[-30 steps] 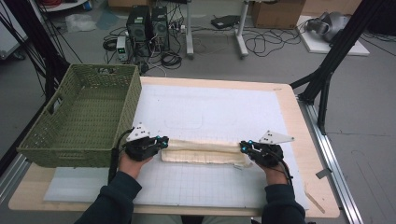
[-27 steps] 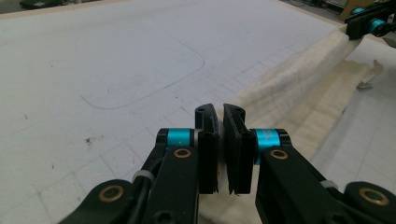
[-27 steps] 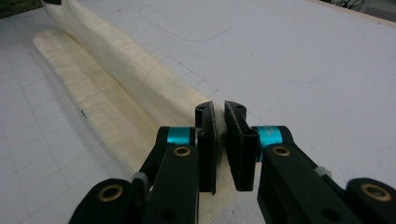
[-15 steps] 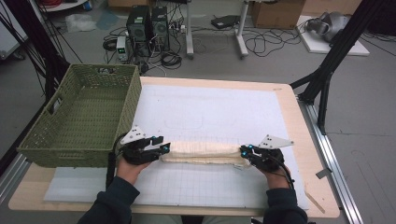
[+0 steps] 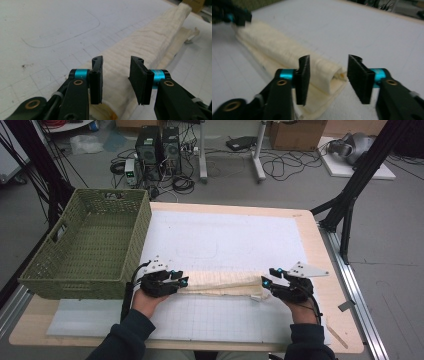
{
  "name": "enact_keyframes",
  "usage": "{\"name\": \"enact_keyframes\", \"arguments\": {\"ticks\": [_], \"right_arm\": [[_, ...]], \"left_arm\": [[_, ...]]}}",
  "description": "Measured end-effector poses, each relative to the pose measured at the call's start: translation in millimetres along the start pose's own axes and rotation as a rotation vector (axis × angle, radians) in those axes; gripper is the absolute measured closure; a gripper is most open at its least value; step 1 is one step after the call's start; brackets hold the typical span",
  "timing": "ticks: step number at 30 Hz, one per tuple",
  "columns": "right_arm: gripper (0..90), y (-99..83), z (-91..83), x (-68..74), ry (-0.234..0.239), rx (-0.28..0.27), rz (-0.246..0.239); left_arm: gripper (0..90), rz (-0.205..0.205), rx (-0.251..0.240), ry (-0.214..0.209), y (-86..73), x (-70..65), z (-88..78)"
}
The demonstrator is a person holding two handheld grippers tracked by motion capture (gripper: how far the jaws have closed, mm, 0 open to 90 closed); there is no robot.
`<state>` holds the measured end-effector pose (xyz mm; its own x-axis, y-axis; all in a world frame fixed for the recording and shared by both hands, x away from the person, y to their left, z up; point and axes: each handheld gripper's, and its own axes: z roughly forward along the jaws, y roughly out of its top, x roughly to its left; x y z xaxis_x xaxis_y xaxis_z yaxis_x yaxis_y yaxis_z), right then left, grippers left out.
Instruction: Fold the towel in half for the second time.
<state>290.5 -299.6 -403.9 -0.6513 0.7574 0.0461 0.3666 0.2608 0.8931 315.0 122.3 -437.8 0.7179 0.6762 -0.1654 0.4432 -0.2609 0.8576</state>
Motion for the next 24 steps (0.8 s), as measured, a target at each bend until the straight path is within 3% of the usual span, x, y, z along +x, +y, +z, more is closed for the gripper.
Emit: {"name": "enact_keyframes", "arguments": {"ticks": [3, 7, 10, 13, 15, 17, 21, 24], "right_arm": [[46.6, 10.2, -3.0, 2.8, -0.016, -0.064, 0.027], [46.3, 20.1, 12.6, 8.8, -0.061, -0.049, 0.019], [48.1, 25.2, 32.8, 11.7, -0.102, 0.012, -0.01], [50.2, 24.7, 52.8, 8.5, -0.1, 0.088, -0.027], [50.5, 20.5, 63.1, 5.8, -0.085, 0.15, 0.0], [51.0, 15.3, 66.3, 5.9, -0.052, 0.18, 0.015], [50.7, 2.9, 62.3, 13.8, -0.021, 0.22, -0.03], [49.1, -8.9, 57.1, 19.2, -0.024, 0.241, -0.058]], "left_arm": [[66.0, 0.021, 0.029, 0.003, -1.7, -1.0, 2.5], [68.1, 0.029, 0.054, -0.001, -3.6, -2.4, 4.3], [68.2, 0.027, 0.064, -0.003, -4.1, -2.9, 4.9], [68.4, 0.023, 0.069, -0.005, -5.0, -2.4, 4.8], [68.5, 0.02, 0.068, -0.003, -5.1, -2.1, 3.8], [68.4, 0.017, 0.066, -0.001, -5.4, -0.4, 2.7], [68.3, -0.006, 0.061, 0.005, -5.5, 2.0, 0.7], [66.7, -0.016, 0.023, 0.009, -1.4, -0.5, -3.1]]}}
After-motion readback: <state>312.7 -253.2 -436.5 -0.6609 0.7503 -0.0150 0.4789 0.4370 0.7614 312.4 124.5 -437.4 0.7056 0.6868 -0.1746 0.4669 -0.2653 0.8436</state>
